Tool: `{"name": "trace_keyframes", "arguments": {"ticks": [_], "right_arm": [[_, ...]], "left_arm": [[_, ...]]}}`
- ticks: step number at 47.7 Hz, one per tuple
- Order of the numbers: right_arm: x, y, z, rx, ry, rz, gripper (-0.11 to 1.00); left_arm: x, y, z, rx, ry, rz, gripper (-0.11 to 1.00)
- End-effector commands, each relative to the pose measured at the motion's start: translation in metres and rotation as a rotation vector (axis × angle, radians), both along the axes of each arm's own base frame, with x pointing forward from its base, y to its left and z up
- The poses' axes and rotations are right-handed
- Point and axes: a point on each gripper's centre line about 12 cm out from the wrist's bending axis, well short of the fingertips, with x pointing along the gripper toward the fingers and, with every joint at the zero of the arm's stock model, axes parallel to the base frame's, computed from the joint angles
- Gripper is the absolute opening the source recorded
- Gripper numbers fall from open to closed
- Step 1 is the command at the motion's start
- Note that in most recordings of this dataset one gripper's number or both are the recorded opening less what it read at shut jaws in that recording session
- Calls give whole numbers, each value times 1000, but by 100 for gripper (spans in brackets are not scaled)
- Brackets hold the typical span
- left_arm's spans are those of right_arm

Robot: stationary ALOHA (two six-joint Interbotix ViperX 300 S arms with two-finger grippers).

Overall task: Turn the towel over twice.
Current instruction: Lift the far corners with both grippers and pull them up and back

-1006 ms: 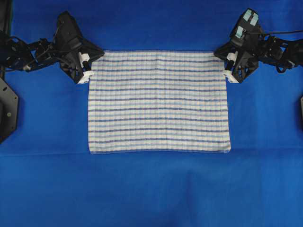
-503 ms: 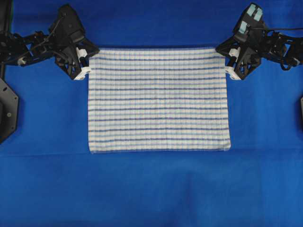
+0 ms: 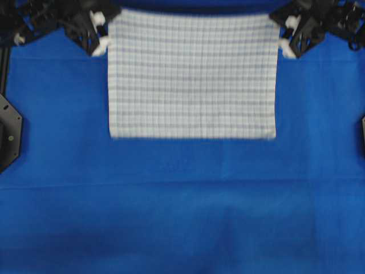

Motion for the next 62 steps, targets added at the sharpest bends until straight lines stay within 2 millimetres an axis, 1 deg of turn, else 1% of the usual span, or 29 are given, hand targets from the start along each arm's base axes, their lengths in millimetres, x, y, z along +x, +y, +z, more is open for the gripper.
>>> {"name": "trace_keyframes", "arguments": {"ticks": [1,6,13,14,23,29,35,42,46,52,58,62], "right_arm": [[2,-17,26,-55,-29,-19,5],[2,-32,46,-96,-25,-33,5],[4,-46,75,-150,-27,-37,5],[5,-48,82,-160,-30,-36,5],[9,-52,119,-212,-49,-28,5],[6,-49,136,-236,-72,-30,5],[-1,-40,149,-249,-89,-28,5],[-7,-21,158,-246,-102,-7,5],[-10,-6,161,-247,-116,14,5],[-15,16,163,-245,-135,51,5],[-21,39,167,-239,-155,93,5],[-24,54,166,-223,-161,123,5]], "left_arm": [[0,14,27,52,-62,31,3],[-2,24,40,76,-89,57,3],[-1,31,54,104,-117,70,3],[-1,33,56,109,-121,71,3],[3,38,76,145,-156,74,3],[2,37,91,188,-165,66,3],[-2,30,103,218,-168,52,3],[-4,17,108,215,-169,29,3],[-5,5,109,233,-147,-4,3],[-9,-14,116,271,-139,-55,3],[-17,-29,121,288,-139,-82,3],[-20,-38,120,274,-140,-97,3]]}}
